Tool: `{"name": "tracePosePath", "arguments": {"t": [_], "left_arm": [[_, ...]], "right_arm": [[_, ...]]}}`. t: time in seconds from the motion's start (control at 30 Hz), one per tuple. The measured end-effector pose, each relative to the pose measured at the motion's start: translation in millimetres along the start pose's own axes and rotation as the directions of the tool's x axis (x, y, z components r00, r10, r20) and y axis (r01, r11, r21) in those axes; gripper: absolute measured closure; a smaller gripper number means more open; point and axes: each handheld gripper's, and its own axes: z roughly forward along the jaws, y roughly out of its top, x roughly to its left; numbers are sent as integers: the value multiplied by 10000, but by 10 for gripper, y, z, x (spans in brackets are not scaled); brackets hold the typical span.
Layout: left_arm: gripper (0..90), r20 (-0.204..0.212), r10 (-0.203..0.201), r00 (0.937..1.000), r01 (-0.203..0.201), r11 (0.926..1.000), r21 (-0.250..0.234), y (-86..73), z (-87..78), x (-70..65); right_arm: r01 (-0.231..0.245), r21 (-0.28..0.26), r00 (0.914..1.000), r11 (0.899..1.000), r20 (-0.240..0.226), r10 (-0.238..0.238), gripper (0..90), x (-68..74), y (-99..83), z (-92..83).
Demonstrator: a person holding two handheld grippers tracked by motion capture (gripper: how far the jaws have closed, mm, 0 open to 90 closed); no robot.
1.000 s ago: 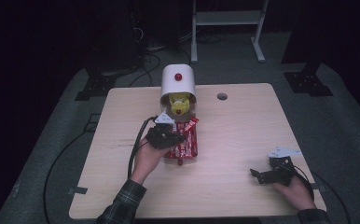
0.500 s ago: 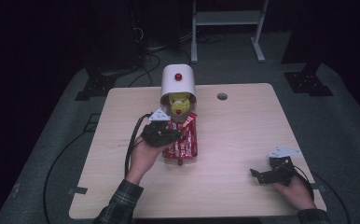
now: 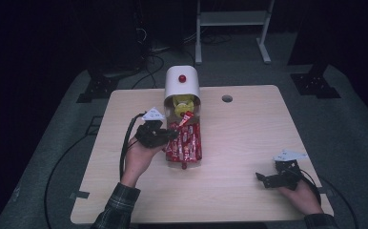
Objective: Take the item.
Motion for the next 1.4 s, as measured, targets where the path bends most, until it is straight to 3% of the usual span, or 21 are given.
{"name": "tracePosePath", "arguments": {"t": [0.43, 0.83, 1.03, 1.4], "left_arm": [[837, -441, -285, 9986, 281, 9996, -91, -76, -175, 163], [836, -1010, -473, 9938, 494, 9986, 189, -194, -285, 316], [836, -1518, -666, 9862, 745, 9961, 468, -307, -312, 437], [836, -1955, -1183, 9735, 1356, 9877, 778, -489, -304, 644]], "right_arm": [[12, 20, 10000, 10000, -9, -12, 4, -1, 0, -1], [15, 19, 10000, 10000, -8, -15, 4, -1, 0, -1], [3, 27, 10000, 10000, -6, -3, 4, 1, -1, -2], [8, 24, 10000, 10000, -8, -8, 3, 1, -1, -2]]}}
